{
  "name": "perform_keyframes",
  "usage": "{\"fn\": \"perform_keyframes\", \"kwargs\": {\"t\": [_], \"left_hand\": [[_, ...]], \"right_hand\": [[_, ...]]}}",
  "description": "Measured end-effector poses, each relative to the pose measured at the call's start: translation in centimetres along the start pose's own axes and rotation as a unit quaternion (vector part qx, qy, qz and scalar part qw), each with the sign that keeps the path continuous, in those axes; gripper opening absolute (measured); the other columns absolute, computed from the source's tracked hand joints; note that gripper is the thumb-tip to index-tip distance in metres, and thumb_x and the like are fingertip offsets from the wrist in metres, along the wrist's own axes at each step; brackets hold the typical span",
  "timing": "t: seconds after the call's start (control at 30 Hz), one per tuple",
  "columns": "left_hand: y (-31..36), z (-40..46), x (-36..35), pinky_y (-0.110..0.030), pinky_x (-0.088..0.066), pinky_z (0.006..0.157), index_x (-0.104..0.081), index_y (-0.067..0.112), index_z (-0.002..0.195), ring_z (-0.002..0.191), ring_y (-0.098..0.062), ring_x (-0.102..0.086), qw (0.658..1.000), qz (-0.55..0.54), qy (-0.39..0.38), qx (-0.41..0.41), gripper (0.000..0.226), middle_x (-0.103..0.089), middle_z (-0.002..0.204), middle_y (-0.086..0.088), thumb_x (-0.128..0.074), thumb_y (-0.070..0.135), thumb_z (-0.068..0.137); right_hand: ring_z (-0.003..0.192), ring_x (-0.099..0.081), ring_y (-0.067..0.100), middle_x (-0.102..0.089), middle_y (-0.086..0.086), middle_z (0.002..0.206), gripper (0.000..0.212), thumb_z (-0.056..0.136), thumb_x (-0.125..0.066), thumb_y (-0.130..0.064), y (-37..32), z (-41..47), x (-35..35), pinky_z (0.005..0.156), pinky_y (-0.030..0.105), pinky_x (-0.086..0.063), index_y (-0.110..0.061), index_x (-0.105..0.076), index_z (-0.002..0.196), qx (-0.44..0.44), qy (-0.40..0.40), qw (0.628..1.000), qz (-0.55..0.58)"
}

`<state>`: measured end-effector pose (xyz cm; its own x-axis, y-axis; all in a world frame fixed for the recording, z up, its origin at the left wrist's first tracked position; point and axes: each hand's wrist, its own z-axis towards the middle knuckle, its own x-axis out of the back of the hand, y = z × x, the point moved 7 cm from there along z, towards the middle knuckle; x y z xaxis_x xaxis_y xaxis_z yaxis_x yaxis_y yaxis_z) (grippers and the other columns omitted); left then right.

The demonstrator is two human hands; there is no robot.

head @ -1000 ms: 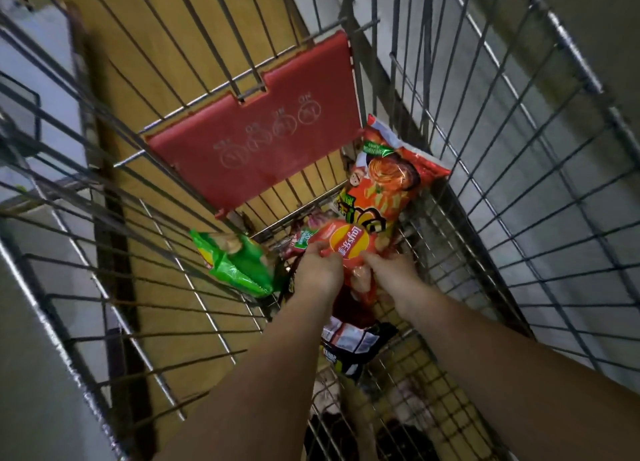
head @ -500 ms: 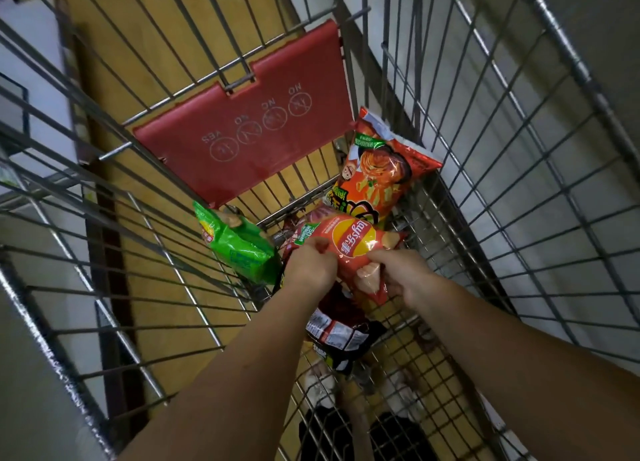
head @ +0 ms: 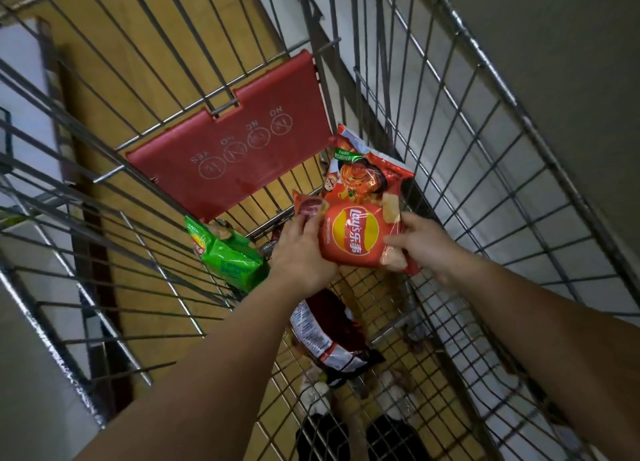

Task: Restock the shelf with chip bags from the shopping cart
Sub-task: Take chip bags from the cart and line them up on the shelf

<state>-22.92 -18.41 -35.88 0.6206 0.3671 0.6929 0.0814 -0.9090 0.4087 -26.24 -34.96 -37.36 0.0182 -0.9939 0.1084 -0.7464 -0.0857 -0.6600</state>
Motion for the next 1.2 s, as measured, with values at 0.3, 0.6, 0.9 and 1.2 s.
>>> {"fn": "perform_keyframes", "kwargs": {"t": [0.3,0.6,0.9,1.2], "left_hand": [[1.3,0.6,4.0,-0.047,-0.018,0.117,-0.029,0.019,0.143,0.143,-0.025,-0.018,0.998,0.02,0.03,-0.048,0.098,-0.024,0.152,-0.005,-0.084,0.036,0.064],[1.0,-0.2,4.7,-0.043,-0.033,0.111,-0.022,0.03,0.145,0.131,-0.025,-0.036,0.997,-0.061,0.008,-0.035,0.107,-0.039,0.136,-0.004,-0.084,0.047,0.059],[0.6,-1.3,3.1,-0.032,-0.043,0.098,-0.036,0.02,0.135,0.108,-0.017,-0.055,0.984,-0.173,-0.031,0.029,0.084,-0.056,0.113,0.005,-0.084,0.031,0.066],[-4.1,-3.1,-0.8,-0.039,-0.046,0.098,-0.031,0.007,0.135,0.118,-0.031,-0.053,0.979,-0.093,-0.033,0.178,0.082,-0.053,0.13,-0.013,-0.079,0.034,0.073]], "right_hand": [[0.102,-0.06,0.02,-0.057,0.007,0.121,0.044,0.093,-0.05,-0.001,-5.3,-0.4,0.6,0.073,0.021,-0.053,-0.014,-0.046,0.135,0.122,-0.033,0.99,-0.067],[0.089,-0.062,0.021,-0.059,0.0,0.098,0.044,0.087,-0.054,0.005,-9.2,-1.9,0.8,0.081,0.034,-0.056,-0.016,-0.055,0.125,0.171,-0.031,0.979,-0.11],[0.083,-0.059,0.009,-0.059,-0.001,0.105,0.036,0.091,-0.056,-0.008,-9.6,-2.2,-0.4,0.068,0.015,-0.05,-0.015,-0.053,0.127,0.193,-0.009,0.976,-0.102],[0.107,-0.055,0.024,-0.055,0.011,0.126,0.05,0.091,-0.058,-0.02,6.9,-2.0,-1.6,0.089,0.031,-0.042,-0.007,-0.041,0.136,-0.061,0.023,0.984,-0.167]]}}
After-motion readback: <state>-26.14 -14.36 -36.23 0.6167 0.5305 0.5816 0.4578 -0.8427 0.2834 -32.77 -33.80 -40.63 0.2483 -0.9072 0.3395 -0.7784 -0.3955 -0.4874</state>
